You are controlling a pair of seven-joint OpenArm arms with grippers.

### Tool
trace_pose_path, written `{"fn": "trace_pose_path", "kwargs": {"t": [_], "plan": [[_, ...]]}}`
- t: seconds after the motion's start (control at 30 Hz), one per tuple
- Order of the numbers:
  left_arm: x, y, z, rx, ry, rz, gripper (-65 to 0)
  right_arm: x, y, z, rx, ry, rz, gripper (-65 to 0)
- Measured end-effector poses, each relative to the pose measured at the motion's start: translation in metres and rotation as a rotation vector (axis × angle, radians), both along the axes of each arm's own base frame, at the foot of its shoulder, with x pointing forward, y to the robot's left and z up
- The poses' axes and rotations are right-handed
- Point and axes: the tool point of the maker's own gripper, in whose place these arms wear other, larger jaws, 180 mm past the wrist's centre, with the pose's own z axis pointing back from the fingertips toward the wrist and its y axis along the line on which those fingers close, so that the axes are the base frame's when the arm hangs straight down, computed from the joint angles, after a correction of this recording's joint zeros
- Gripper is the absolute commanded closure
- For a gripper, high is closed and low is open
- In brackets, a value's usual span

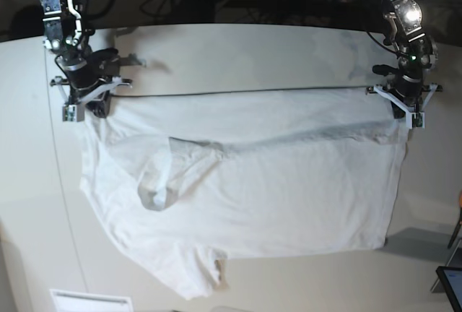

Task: Fold the T-shirt properly
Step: 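Hold the shoulder edge with both grippers and pull it taut, then drag the held shoulder edge with both grippers toward the arms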

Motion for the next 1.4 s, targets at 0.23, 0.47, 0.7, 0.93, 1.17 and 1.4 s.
{"fn": "trace_pose_path", "kwargs": {"t": [0.23, 0.47, 0.7, 0.93, 1.17, 1.4], "plan": [[0.001, -0.005, -0.002, 0.003, 0.010, -0.018, 0.0, -0.011, -0.009, 0.012, -0.135, 0.092, -0.017, -1.5], [0.004, -0.015, 0.008, 0.012, -0.007, -0.021, 0.0, -0.007, 0.003, 0.040, -0.121, 0.031, 0.004, -1.5], [0.026, -0.023, 0.064, 0.079, -0.073, -0.055, 0.0, 0.016, 0.008, 0.057, -0.111, 0.017, 0.015, -1.5], [0.024, -0.038, 0.023, -0.029, 0.026, -0.019, 0.0, 0.047, 0.000, 0.053, -0.119, 0.053, -0.002, -1.5], [0.017, -0.037, 0.009, -0.060, 0.063, 0.037, 0.0, 0.048, -0.006, 0.035, -0.123, 0.107, -0.019, -1.5], [0.014, -0.028, 0.011, -0.043, 0.065, 0.071, 0.0, 0.040, -0.014, 0.010, -0.129, 0.166, -0.036, -1.5]]}}
